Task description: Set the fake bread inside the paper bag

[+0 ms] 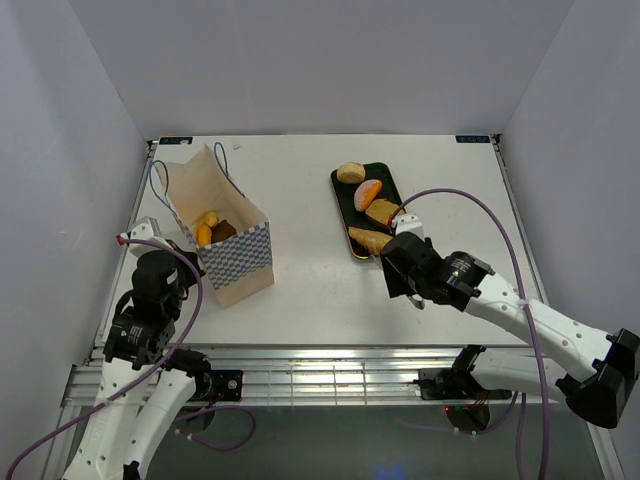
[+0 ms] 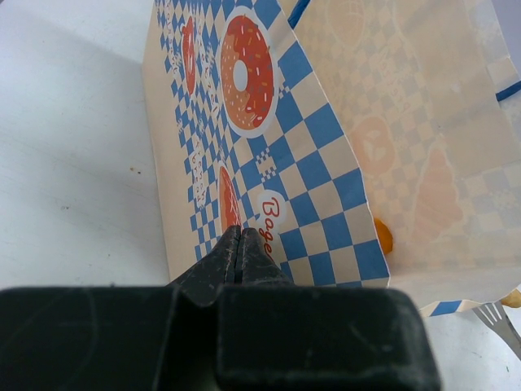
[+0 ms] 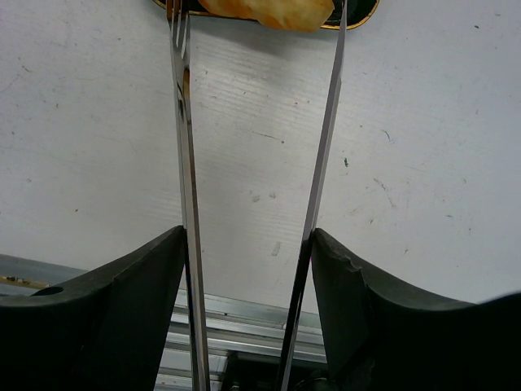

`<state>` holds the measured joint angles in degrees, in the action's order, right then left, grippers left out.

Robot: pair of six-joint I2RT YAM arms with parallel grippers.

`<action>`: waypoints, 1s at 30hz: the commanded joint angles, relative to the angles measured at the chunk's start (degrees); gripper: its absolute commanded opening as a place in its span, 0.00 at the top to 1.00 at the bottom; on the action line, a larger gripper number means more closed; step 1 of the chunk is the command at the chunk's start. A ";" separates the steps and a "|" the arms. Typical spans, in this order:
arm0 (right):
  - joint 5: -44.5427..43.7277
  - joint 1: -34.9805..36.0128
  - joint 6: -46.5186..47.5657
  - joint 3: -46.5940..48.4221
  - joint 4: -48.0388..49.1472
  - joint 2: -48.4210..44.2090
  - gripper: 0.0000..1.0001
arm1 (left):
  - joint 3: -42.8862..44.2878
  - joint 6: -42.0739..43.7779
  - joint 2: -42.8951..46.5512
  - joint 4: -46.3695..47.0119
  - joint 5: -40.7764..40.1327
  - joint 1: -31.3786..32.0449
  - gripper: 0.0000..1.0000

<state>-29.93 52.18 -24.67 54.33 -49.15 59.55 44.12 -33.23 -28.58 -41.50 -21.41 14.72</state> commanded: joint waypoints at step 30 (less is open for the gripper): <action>10.24 -8.24 9.20 -1.06 10.12 2.15 0.57 | -0.79 0.36 -1.39 1.59 0.40 -0.22 1.00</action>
<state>-21.91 44.25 -16.29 53.43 -41.08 63.96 43.83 -33.23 -29.21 -41.08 -21.41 14.72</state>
